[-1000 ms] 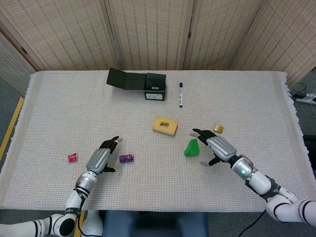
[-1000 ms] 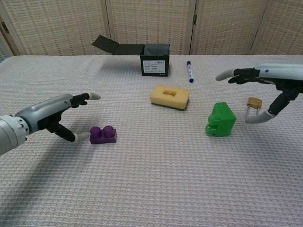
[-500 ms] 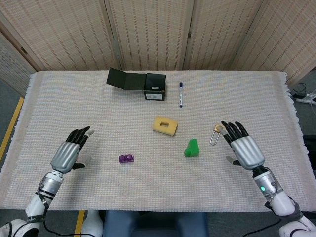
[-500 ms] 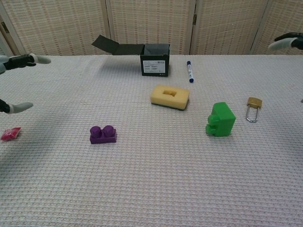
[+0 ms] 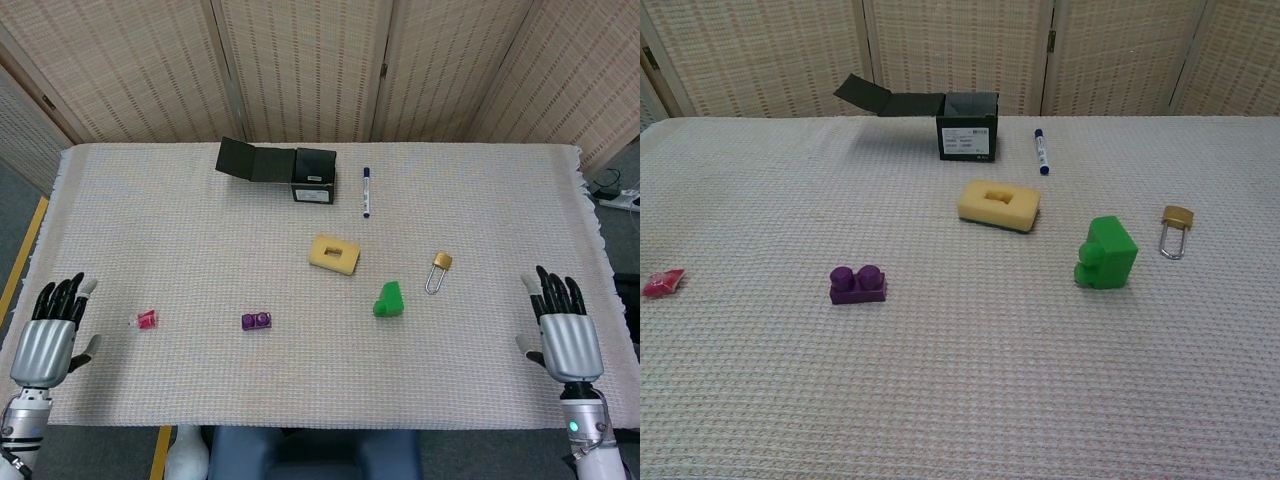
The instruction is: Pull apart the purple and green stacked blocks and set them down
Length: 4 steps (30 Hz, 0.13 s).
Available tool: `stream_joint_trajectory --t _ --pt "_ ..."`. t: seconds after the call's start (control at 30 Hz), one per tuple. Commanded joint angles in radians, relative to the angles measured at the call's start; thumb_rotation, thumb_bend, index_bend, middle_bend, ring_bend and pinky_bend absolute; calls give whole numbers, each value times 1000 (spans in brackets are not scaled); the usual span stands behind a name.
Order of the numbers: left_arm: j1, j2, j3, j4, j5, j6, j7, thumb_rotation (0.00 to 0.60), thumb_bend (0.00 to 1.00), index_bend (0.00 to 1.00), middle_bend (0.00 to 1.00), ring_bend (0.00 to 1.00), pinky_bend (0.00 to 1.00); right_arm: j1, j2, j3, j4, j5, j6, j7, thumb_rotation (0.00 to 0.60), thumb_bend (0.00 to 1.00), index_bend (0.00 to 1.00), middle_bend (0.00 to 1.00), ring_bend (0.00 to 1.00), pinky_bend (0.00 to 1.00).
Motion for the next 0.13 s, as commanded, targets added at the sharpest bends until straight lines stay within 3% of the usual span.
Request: stream_joint_trajectory --t 0.03,0.13 --pt "6 17 -6 -20 -10 -9 -5 600 379 21 0 0 0 -7 4 -3 -1 -23 -10 22 600 267 0 0 0 0" --pt "9 23 -3 -27 -13 -26 10 600 379 21 0 0 0 -8 5 3 2 -36 -15 26 600 267 0 0 0 0"
